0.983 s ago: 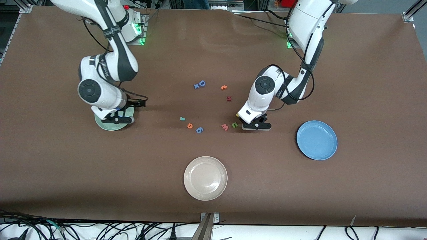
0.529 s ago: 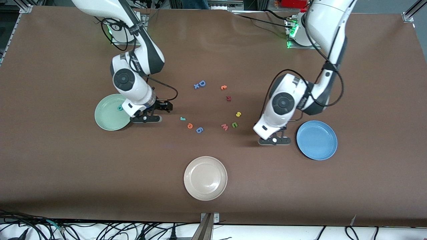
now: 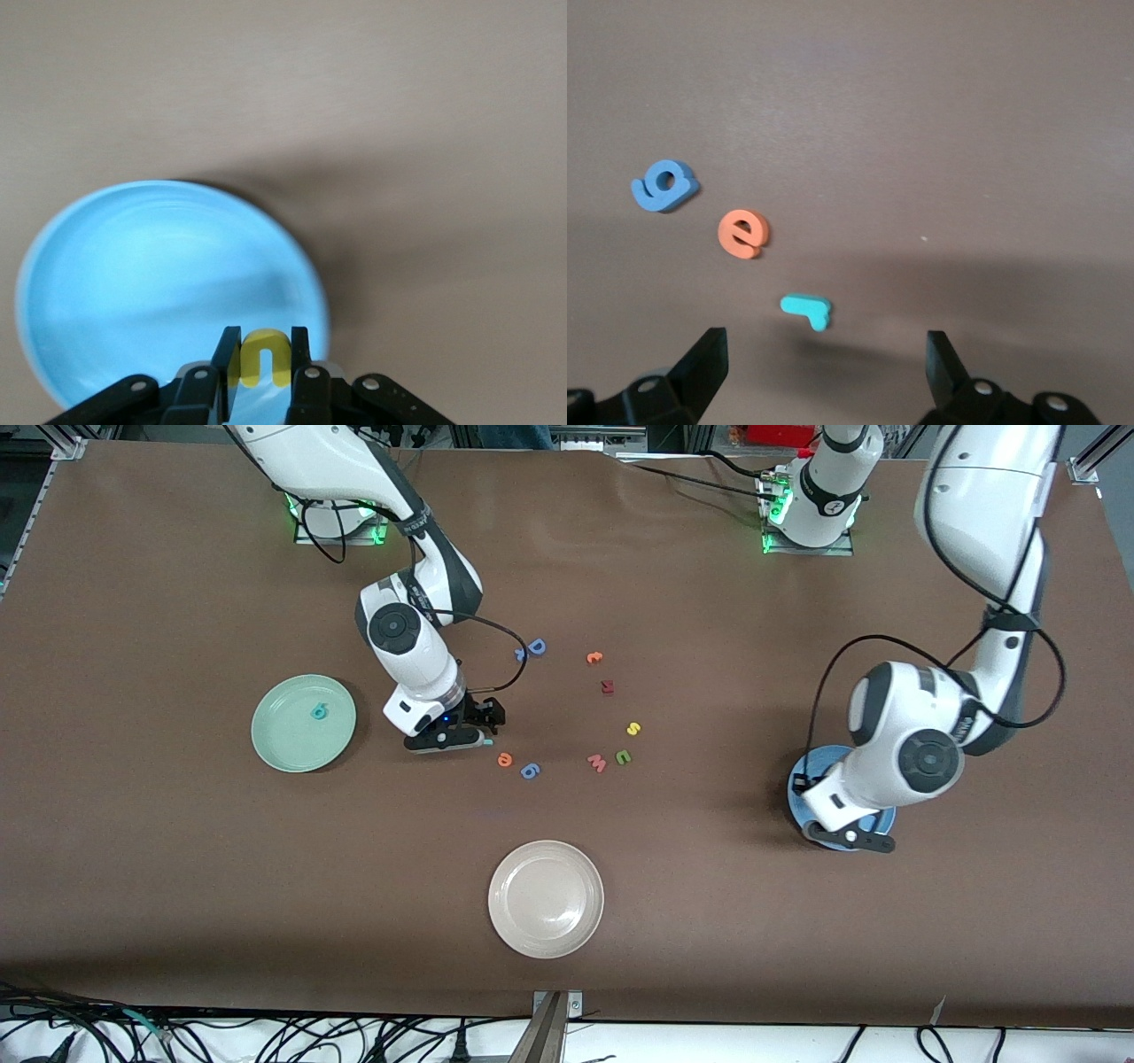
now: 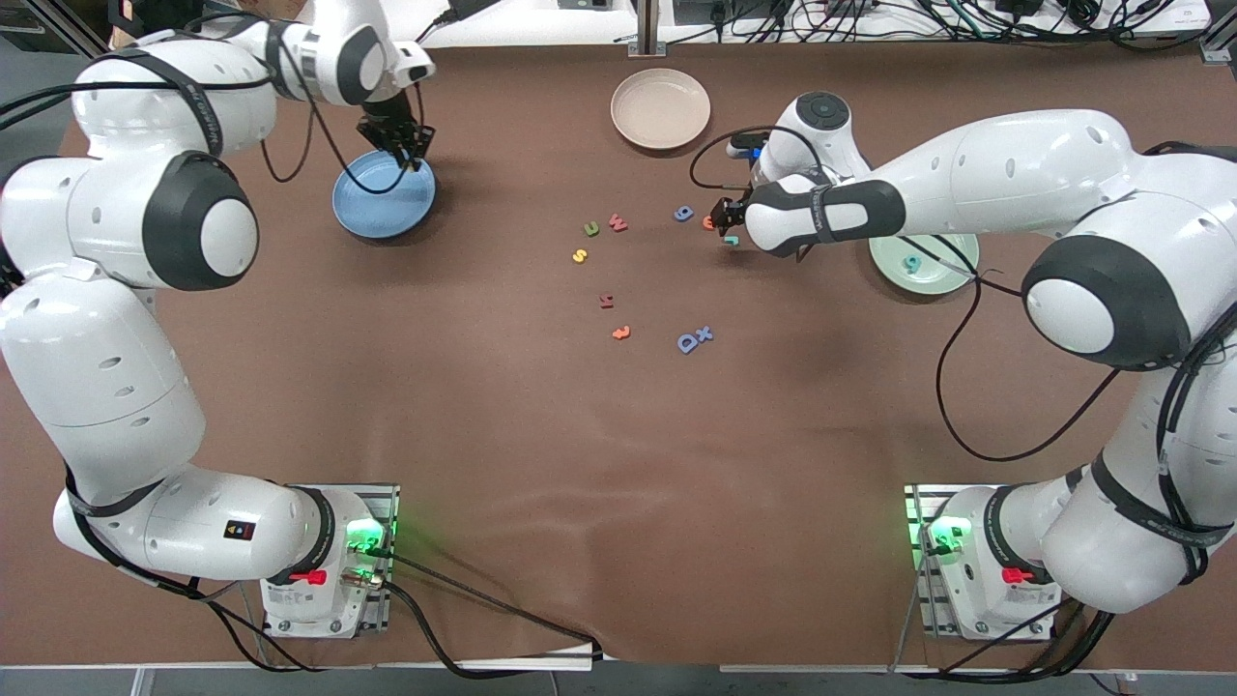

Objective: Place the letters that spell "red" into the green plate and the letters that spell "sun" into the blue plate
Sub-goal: 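Drop the u on the blue plate while the right gripper grasps teal r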

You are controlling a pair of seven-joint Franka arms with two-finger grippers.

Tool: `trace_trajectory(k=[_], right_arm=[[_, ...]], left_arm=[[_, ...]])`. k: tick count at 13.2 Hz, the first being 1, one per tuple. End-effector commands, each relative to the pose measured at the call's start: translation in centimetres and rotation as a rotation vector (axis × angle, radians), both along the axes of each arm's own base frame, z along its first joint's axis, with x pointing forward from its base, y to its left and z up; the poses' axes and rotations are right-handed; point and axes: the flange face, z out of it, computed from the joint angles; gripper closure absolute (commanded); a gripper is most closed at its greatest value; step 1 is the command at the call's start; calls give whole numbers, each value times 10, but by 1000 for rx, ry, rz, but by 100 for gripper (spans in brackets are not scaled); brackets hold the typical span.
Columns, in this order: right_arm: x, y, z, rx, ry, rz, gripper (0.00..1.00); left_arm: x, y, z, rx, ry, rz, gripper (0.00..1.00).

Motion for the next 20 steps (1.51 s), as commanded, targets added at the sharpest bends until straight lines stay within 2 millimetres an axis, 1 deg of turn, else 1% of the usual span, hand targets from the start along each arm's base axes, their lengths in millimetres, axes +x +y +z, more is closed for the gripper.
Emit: trace_trajectory(k=[1,2,3,4,5,6,7,8,10,11,12,13,15,16,17,18,19,20], right_arm=[[9,28,-13,22,-53,37,5],[6,28,-16,17,-48,42,5],[5,26,-20,10,-43,43,6],[5,27,-23,5,-46,50,12],[5,30,-25,-2,-50,66,17],[3,29,-28,-16,-51,85,17],[4,26,-30,-24,-51,89,18],[3,26,-34,-29,-47,92,30],[3,26,-33,-31,-48,104,59],[3,27,-33,-30,-50,105,75],[2,27,-33,-31,-49,107,94],[2,27,-33,-31,-49,107,100],[1,26,-33,-38,-38,109,100],[5,21,-25,-52,-23,105,100],[8,15,-10,-73,2,114,100],[15,2,9,-91,13,127,100],[22,-11,26,-109,23,152,100],[27,-25,41,-127,42,168,100]], left_arm=[[1,38,-4,-45,29,-77,98],[0,43,-7,-48,32,-87,88],[1,42,-7,-48,32,-92,39],[1,37,-6,-47,30,-92,0],[1,34,-5,-47,29,-91,0],[1,30,-2,-52,24,-92,0],[0,22,-1,-85,23,-72,0],[-1,7,3,-131,22,-17,0],[-7,-37,13,-162,27,72,0],[-11,-59,16,-171,34,114,0],[-15,-81,19,-176,36,140,0],[-19,-99,21,-182,40,167,0],[-32,-135,27,-181,44,203,0],[-41,-161,29,-176,40,208,0],[-50,-180,25,-164,32,224,0],[-58,-200,23,-141,6,233,0],[-69,-216,14,-122,-9,242,0],[-80,-228,4,-120,-29,255,0]])
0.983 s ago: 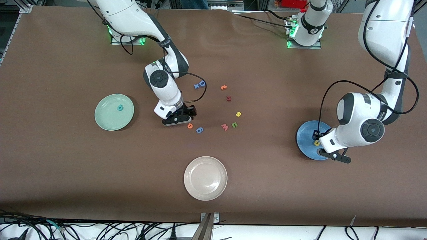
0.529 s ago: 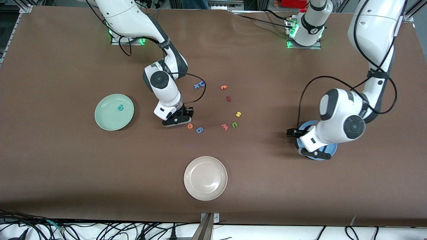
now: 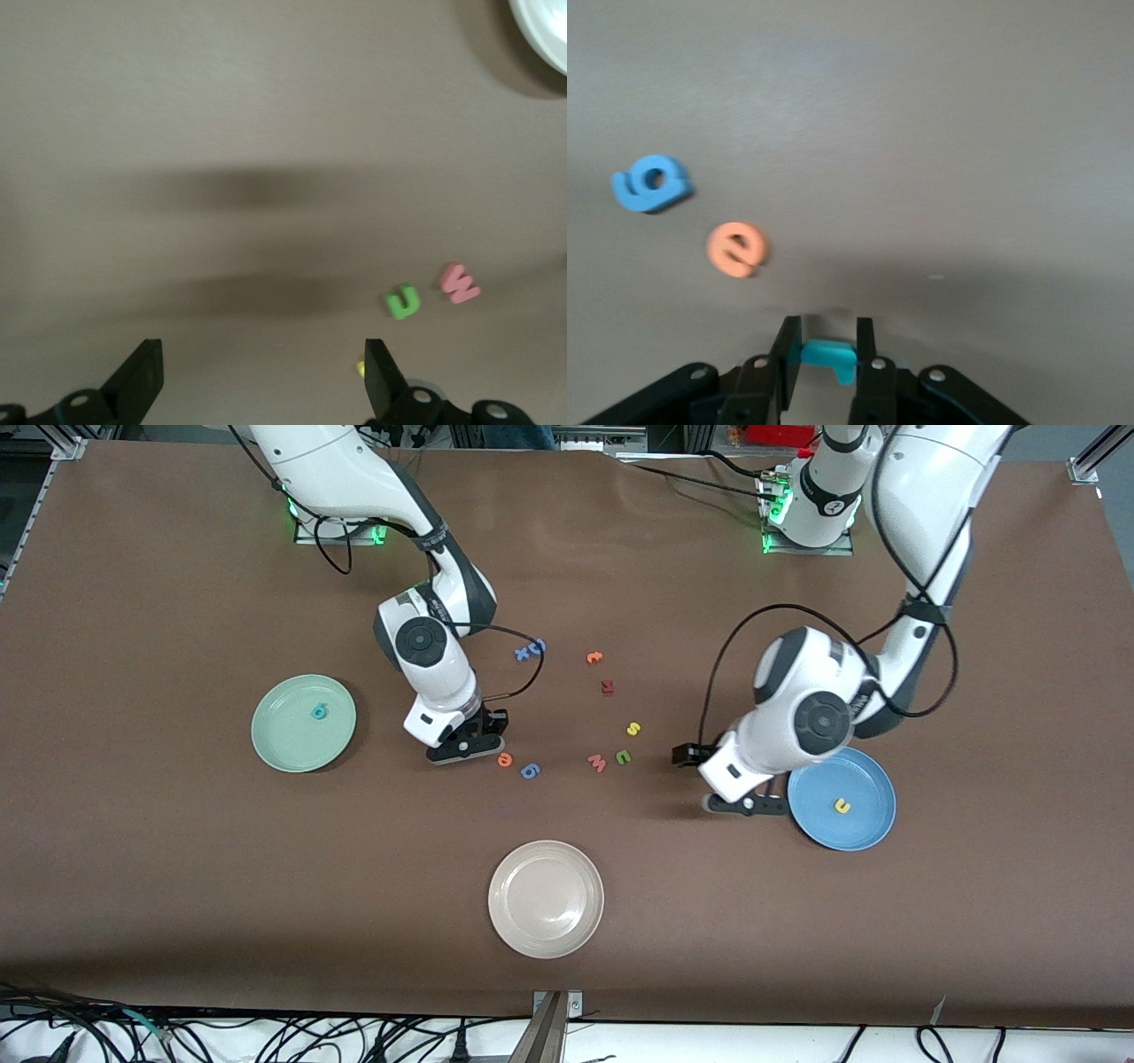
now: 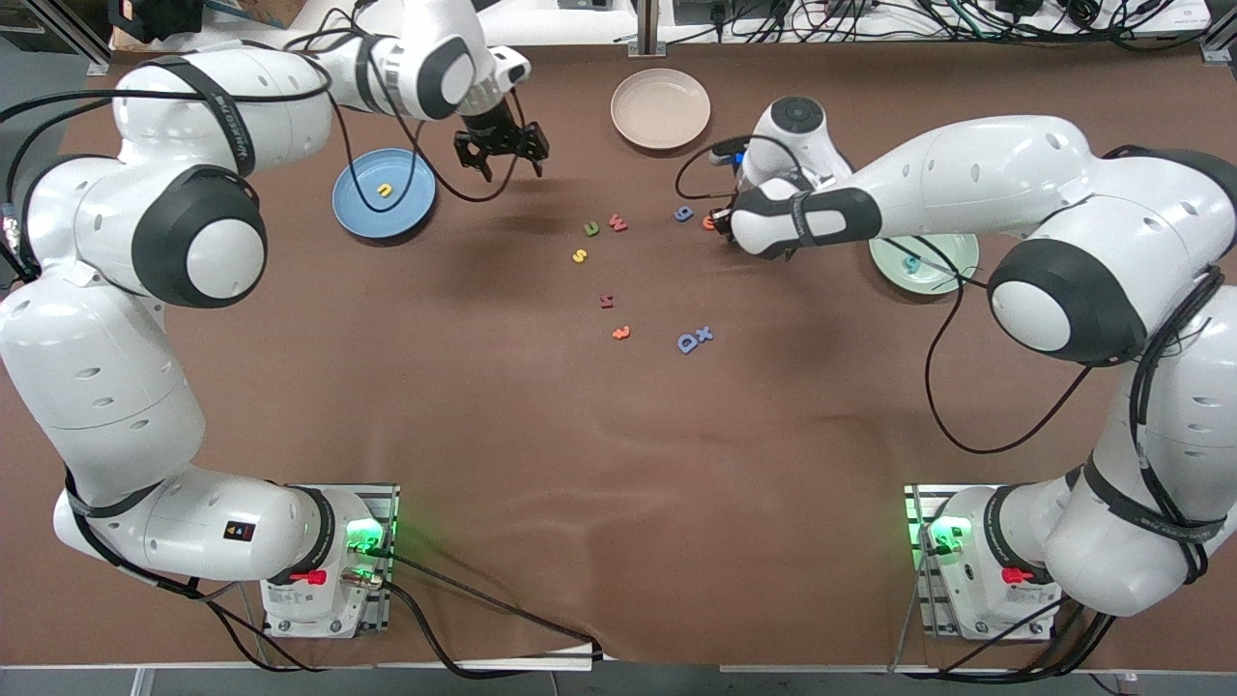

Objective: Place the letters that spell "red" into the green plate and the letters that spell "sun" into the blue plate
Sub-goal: 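Drop the r on the green plate while the left gripper grasps yellow s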

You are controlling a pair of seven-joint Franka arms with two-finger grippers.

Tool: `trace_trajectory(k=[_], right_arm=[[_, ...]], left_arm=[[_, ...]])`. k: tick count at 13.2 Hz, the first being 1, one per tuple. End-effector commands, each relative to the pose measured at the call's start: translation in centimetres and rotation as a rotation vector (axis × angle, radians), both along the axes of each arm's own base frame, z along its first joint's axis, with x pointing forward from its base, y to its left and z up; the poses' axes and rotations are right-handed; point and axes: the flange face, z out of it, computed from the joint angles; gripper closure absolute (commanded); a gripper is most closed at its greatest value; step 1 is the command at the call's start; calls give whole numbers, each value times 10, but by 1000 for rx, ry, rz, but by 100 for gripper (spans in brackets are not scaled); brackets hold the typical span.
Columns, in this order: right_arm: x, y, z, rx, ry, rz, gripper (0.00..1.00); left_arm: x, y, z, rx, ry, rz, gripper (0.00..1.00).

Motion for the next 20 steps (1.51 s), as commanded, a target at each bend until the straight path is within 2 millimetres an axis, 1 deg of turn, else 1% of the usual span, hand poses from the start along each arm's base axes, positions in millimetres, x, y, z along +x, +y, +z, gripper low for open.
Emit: trace_trajectory(k=[1,3,5,6,7,8,9,10,11,12,13,14,15,18,19,20], right_arm=[[11,-38,51,-53,41,58,100],[18,-72,69,-89,91,112,100],[22,-115,77,-119,156,164,100],[20,-141,75,-126,173,187,100],[18,-172,69,-130,184,215,100],[14,-201,59,-138,192,243,100],[9,-230,47,-145,196,270,100],[5,-252,38,-152,181,308,100],[0,-267,27,-159,183,315,100],[-3,-288,16,-165,193,291,95],[-3,-303,10,-168,200,272,59],[-3,-304,9,-168,203,269,10],[-3,-304,10,-166,206,266,0],[-2,-301,15,-158,202,265,0],[-1,-293,23,-145,199,262,1],[-1,-281,29,-119,199,255,1]], left_arm=[[-35,-28,-20,37,-53,36,0],[-53,-46,-32,44,-77,46,0],[-71,-66,-40,58,-70,59,0],[-79,-76,-43,61,-73,62,0],[-83,-78,-47,73,-91,71,0],[-90,-84,-53,86,-113,72,0],[-98,-89,-64,108,-118,67,0],[-101,-90,-70,124,-126,57,0],[-103,-91,-76,134,-124,58,0],[-107,-96,-80,139,-124,49,0],[-108,-98,-84,135,-125,48,0],[-109,-98,-88,129,-127,48,0],[-109,-99,-89,127,-127,46,1],[-110,-100,-91,129,-125,45,10],[-111,-102,-92,130,-125,39,12],[-112,-103,-93,137,-131,29,17]])
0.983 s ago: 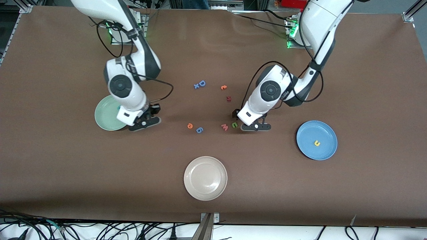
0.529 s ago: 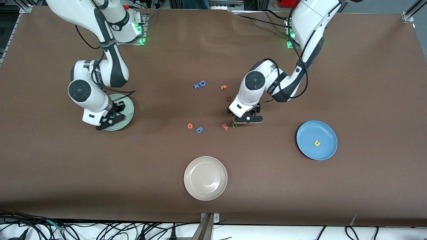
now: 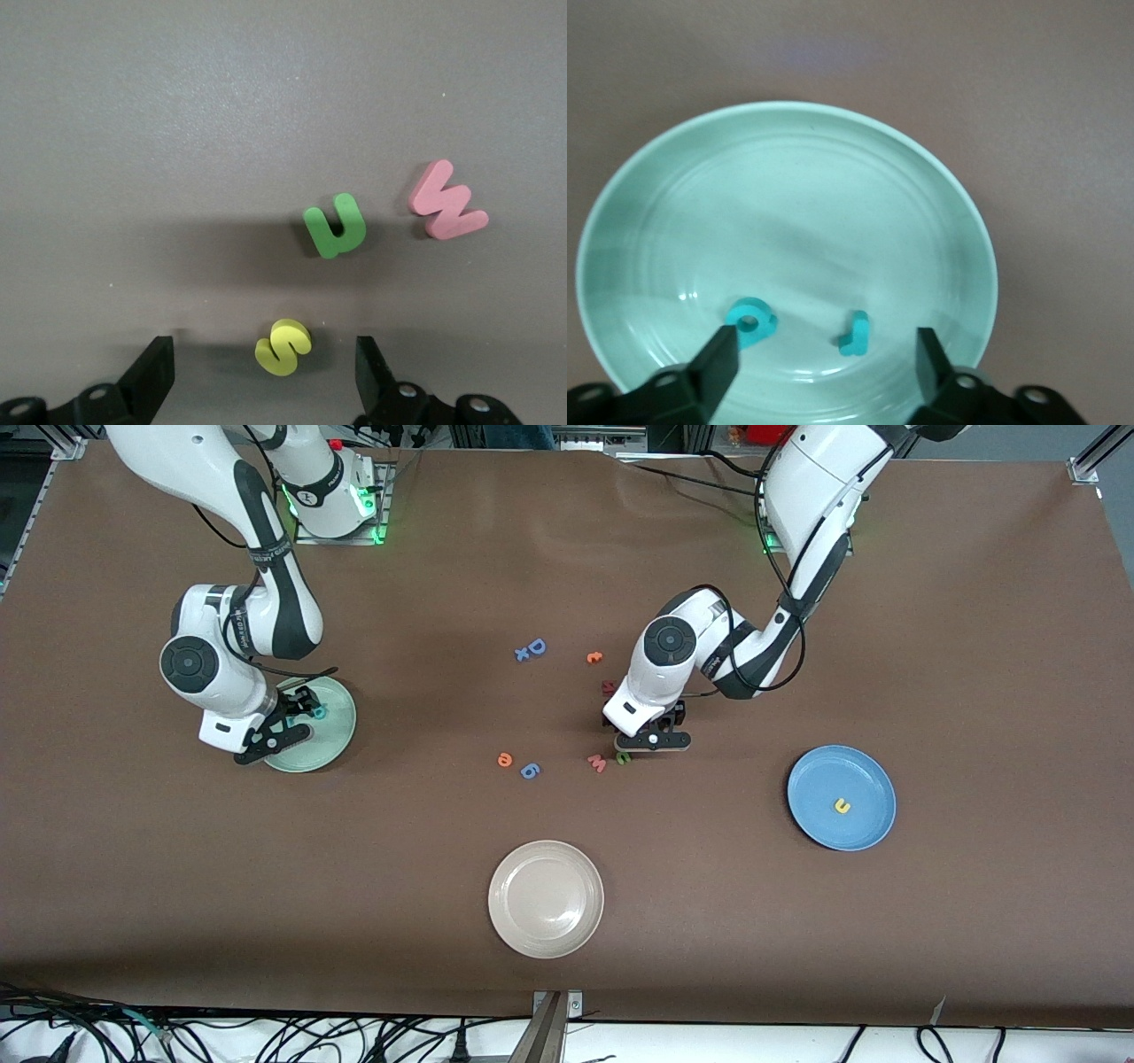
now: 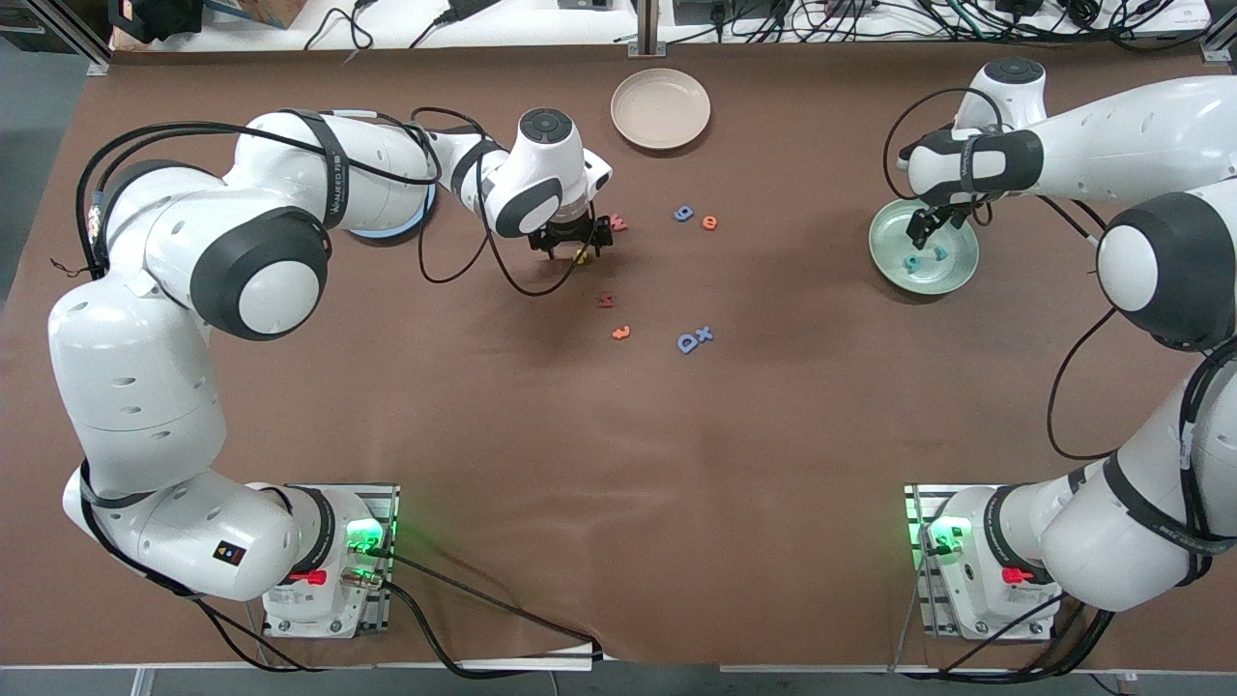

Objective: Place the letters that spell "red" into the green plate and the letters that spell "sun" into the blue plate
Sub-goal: 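Drop the r on the green plate while the left gripper grasps yellow s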

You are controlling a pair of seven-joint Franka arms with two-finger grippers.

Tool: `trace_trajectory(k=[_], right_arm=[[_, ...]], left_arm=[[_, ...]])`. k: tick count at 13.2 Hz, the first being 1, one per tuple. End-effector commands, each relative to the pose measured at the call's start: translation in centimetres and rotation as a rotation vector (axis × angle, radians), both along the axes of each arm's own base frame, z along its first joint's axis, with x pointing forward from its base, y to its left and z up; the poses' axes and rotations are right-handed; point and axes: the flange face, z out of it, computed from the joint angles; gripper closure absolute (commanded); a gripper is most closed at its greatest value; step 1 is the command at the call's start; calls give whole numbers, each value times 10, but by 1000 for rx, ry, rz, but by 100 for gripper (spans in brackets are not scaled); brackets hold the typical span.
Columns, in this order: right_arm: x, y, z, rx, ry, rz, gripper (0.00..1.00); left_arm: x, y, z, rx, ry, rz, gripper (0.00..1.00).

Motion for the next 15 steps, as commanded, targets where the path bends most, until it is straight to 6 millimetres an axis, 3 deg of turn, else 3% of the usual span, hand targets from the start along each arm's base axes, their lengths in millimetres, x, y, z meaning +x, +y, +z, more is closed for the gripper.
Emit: trace_trajectory(k=[1,5,8,10,11,13,15], right_arm=[[2,36,24,80,-6,-16,1],[19,119,45,141,-77,104,1],[20,190,44,187,-142,-6,0],[23,231,35,192,-169,15,0],[23,247,31,193,-184,10,0],[20,256,30,192,-187,-28,0],[23,283,27,192,-177,10,0]], left_arm=[[-3,-5,-3,31,-41,-9,21],[-9,-10,-9,65,-70,-1,33],[-10,-11,-9,64,-70,-3,45],[-11,-11,-10,67,-67,-1,48],[-10,-11,-9,66,-68,-1,51],[-10,-11,-9,66,-68,-1,58],[-10,-11,-9,66,-68,-1,66]])
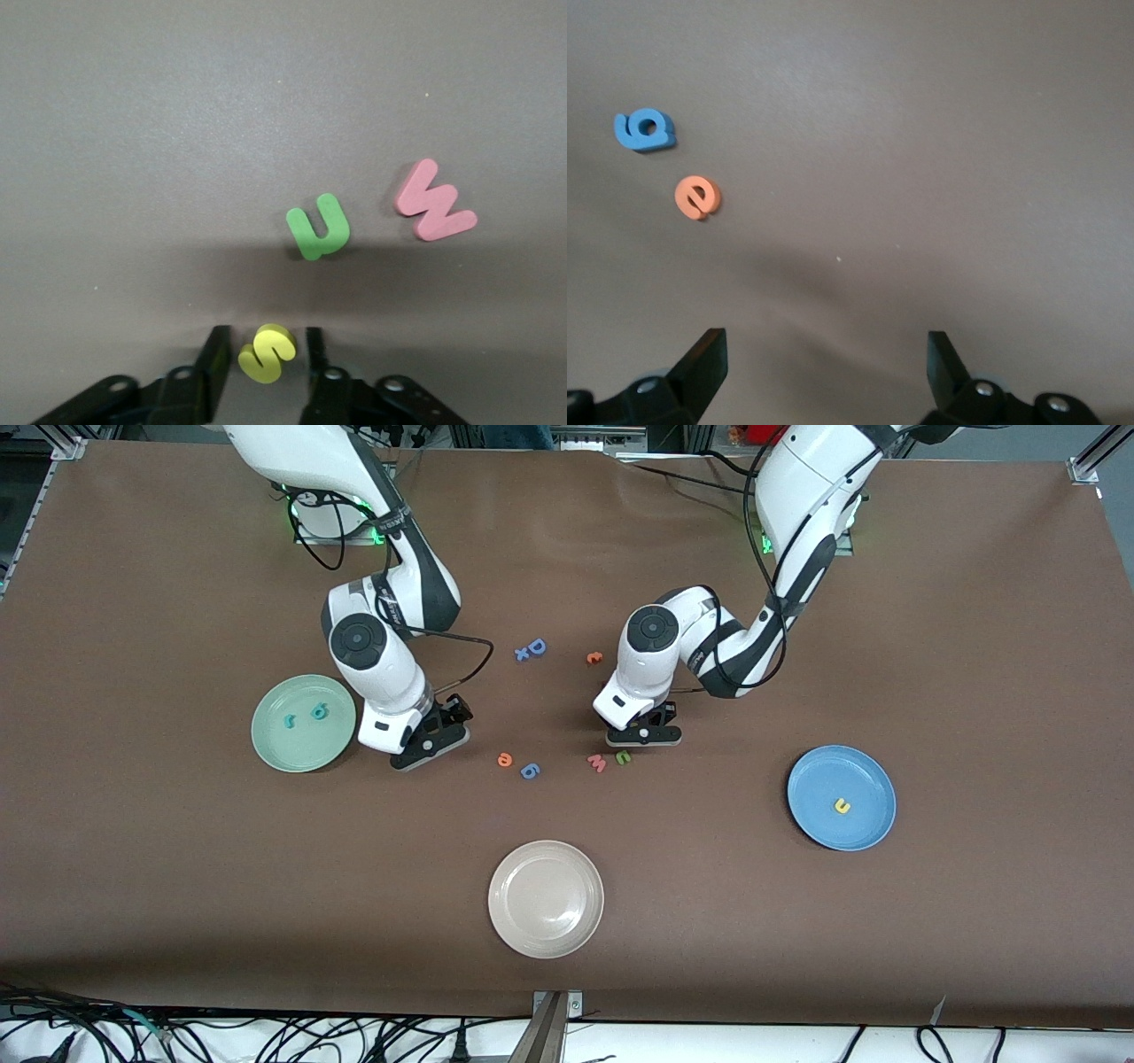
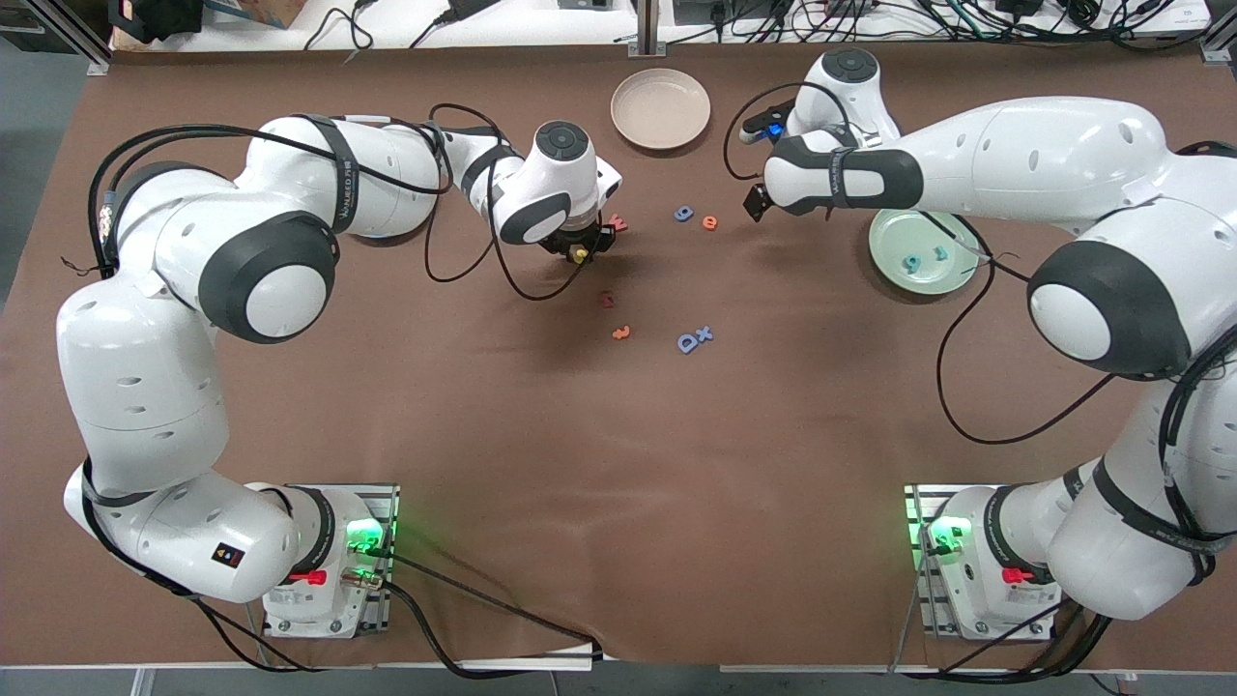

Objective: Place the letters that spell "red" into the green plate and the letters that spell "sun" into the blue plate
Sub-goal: 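Drop the s on the blue plate while the right gripper grasps orange e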

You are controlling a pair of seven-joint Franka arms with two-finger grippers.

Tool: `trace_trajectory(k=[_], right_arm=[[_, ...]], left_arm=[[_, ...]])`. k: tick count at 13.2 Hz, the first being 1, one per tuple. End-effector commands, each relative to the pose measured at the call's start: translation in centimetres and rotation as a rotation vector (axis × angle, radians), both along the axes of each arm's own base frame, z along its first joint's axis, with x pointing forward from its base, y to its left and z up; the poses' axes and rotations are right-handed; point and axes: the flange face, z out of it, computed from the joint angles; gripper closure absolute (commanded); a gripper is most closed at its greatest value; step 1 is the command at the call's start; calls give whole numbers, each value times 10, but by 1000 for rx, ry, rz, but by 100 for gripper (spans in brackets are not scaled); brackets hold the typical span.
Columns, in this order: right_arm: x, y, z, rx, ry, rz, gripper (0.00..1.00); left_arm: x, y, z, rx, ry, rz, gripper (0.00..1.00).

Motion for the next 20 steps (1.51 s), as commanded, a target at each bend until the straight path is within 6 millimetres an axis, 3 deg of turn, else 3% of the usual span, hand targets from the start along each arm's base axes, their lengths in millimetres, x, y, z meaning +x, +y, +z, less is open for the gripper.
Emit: trace_trajectory(k=[1,5,7,10,14,16,17,19,20], right_arm=[[8,33,-6,4,17,5,0],[21,72,-17,5,-13,58,0],[12,101,-36,-5,-14,54,0],[9,126,-47,-11,-27,16,0],[10,123,-56,-22,-30,32,0],[9,120,-61,-30,-26,32,1],[9,118,-66,-36,-19,30,7],[10,116,-65,-35,-19,25,46],[10,116,-66,-37,-19,26,51]], left_arm=[[-1,3,-5,26,-9,3,70],[0,4,-5,27,-8,5,81],[11,7,7,22,-24,11,85],[38,38,24,30,-27,47,88],[86,88,47,50,49,2,88],[118,130,68,46,113,-47,88],[132,153,77,35,140,-81,88],[151,204,83,5,169,-150,88],[158,229,84,-4,170,-186,87]])
